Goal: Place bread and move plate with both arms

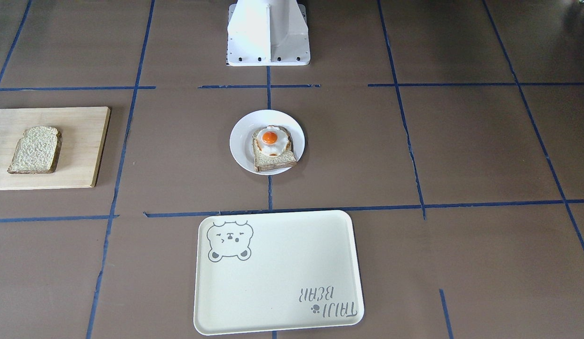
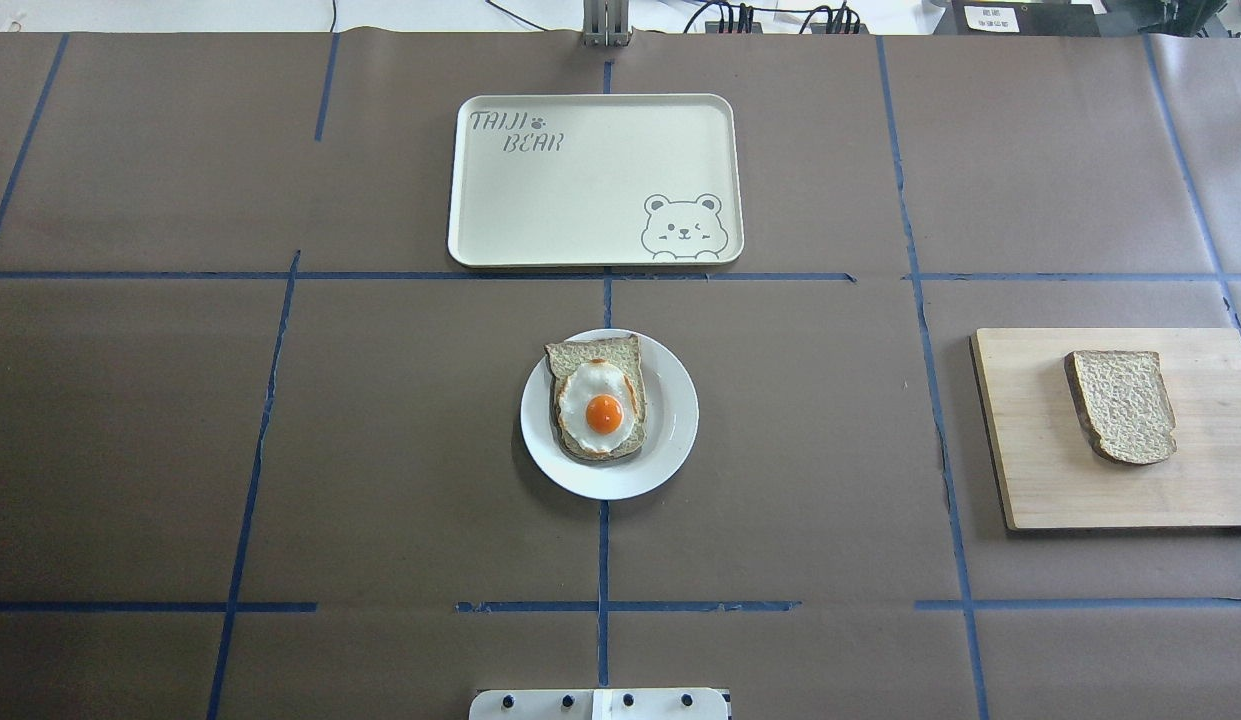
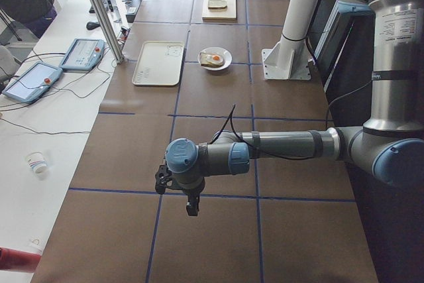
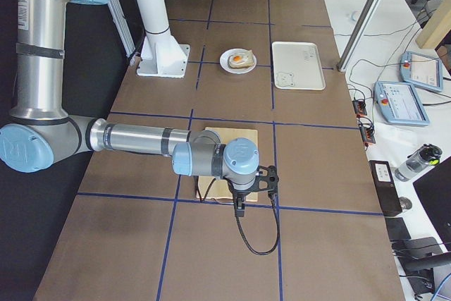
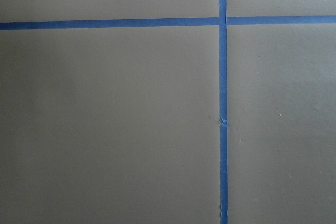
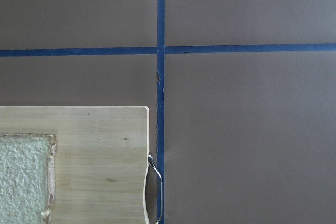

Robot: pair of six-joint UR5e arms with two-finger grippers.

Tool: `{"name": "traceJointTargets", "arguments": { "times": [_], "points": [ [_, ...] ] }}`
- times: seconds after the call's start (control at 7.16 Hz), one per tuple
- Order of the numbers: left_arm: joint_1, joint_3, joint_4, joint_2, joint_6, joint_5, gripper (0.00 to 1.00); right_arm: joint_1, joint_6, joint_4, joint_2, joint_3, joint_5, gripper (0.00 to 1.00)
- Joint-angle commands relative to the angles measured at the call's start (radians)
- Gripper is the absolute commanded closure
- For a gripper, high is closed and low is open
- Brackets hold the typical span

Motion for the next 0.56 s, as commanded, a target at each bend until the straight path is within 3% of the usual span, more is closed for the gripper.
{"name": "traceJointTargets", "arguments": {
  "times": [0.0, 0.42],
  "points": [
    [0.000, -0.012, 0.001, 0.002, 0.000, 0.000, 0.00, -0.002, 0.001, 0.000, 0.024, 0.001, 0.001, 0.00],
    [-0.002, -0.017, -0.005, 0.002, 0.000, -0.002, 0.00, -0.004, 0.004, 0.002, 0.032, -0.015, 0.049, 0.00]
  ]
}}
